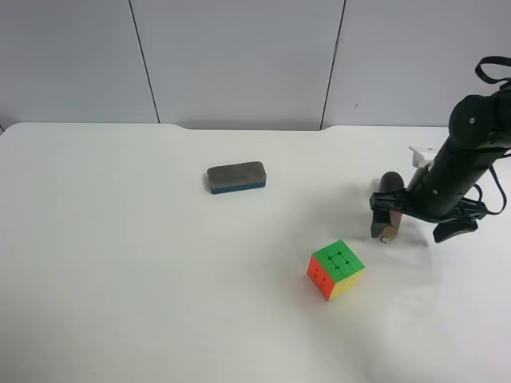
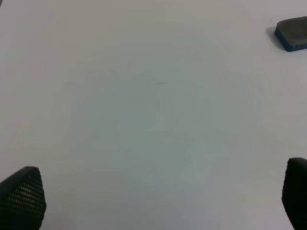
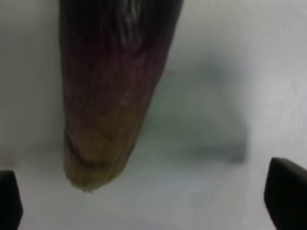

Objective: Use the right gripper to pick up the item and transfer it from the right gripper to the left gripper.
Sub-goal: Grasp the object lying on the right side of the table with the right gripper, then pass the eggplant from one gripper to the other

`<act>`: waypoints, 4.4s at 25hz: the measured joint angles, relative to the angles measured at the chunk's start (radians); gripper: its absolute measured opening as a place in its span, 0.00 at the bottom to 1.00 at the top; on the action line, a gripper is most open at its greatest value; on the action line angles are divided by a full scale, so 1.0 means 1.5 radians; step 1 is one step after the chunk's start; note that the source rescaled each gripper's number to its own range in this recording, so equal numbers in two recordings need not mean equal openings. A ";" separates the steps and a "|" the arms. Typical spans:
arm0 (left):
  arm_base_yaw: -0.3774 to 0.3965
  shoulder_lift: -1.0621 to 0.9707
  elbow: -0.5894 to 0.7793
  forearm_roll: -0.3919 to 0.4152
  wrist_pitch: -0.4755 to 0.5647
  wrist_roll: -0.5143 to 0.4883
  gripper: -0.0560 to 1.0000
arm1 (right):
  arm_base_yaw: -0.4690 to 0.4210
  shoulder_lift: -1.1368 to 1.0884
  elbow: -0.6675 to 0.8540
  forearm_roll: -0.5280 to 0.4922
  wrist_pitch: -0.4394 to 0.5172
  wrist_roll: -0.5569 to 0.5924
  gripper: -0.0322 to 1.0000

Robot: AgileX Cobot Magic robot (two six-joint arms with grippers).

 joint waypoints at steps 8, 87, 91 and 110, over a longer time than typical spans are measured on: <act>0.000 0.000 0.000 0.000 0.000 0.000 1.00 | 0.000 0.041 -0.055 0.008 0.018 -0.001 1.00; 0.000 0.176 -0.048 -0.274 0.053 0.040 1.00 | 0.407 -0.331 -0.059 -0.025 0.231 -0.268 0.03; 0.000 0.214 -0.048 -0.367 0.050 0.059 1.00 | 0.438 -0.331 -0.059 -0.020 0.208 -0.293 0.03; -0.032 0.362 -0.048 -0.609 0.035 0.125 1.00 | 0.441 -0.331 -0.059 0.173 0.143 -0.479 0.03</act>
